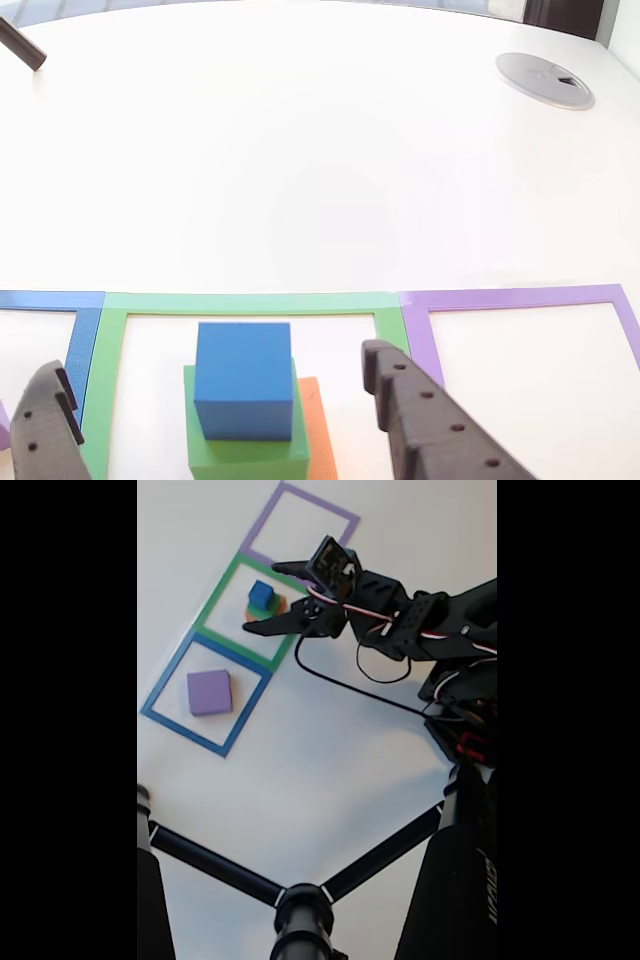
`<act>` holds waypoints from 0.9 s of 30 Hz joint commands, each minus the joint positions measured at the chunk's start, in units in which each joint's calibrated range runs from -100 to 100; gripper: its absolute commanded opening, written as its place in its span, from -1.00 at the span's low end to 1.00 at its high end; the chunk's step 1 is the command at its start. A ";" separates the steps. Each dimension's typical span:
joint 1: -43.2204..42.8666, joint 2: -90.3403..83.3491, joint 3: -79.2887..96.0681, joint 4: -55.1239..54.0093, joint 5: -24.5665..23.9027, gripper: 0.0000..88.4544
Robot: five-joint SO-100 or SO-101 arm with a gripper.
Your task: Tower of hanoi
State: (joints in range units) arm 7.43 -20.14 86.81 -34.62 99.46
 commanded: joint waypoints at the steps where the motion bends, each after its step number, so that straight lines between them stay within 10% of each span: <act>1: -1.49 1.20 -0.35 -2.70 0.54 -0.31; 27: -5.61 7.18 -4.54 -5.21 0.54 -0.69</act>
State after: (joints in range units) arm 2.52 -12.71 83.98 -38.49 99.46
